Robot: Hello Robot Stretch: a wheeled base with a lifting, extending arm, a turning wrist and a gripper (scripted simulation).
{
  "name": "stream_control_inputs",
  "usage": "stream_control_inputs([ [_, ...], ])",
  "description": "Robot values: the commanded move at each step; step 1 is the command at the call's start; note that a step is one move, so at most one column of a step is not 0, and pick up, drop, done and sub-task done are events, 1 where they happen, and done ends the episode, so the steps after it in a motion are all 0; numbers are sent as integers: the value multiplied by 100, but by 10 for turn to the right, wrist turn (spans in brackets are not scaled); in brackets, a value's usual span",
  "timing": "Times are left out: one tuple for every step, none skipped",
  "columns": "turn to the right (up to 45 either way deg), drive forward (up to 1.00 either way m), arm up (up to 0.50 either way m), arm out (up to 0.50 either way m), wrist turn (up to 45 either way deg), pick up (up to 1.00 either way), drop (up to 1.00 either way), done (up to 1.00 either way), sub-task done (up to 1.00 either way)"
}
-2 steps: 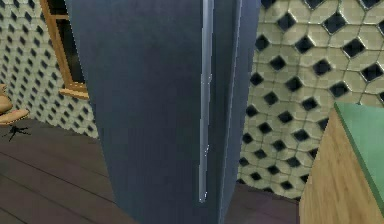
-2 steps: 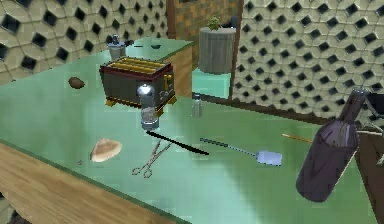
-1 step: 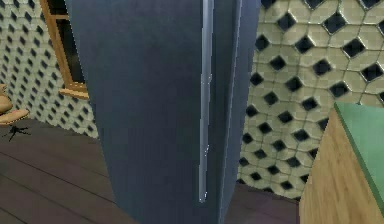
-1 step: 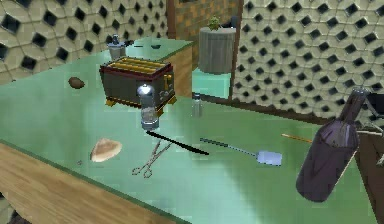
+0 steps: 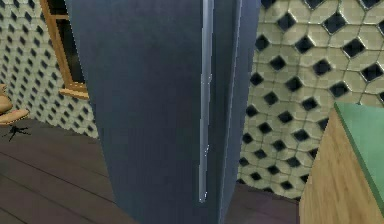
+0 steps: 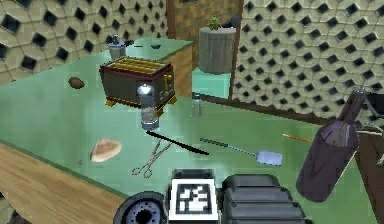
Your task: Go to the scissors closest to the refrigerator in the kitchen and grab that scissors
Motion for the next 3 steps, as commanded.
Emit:
stream_control_inputs([
  [0,0,0,16,0,0,0,0,0],
  [0,0,0,0,450,0,0,0,0],
  [0,0,0,0,450,0,0,0,0],
])
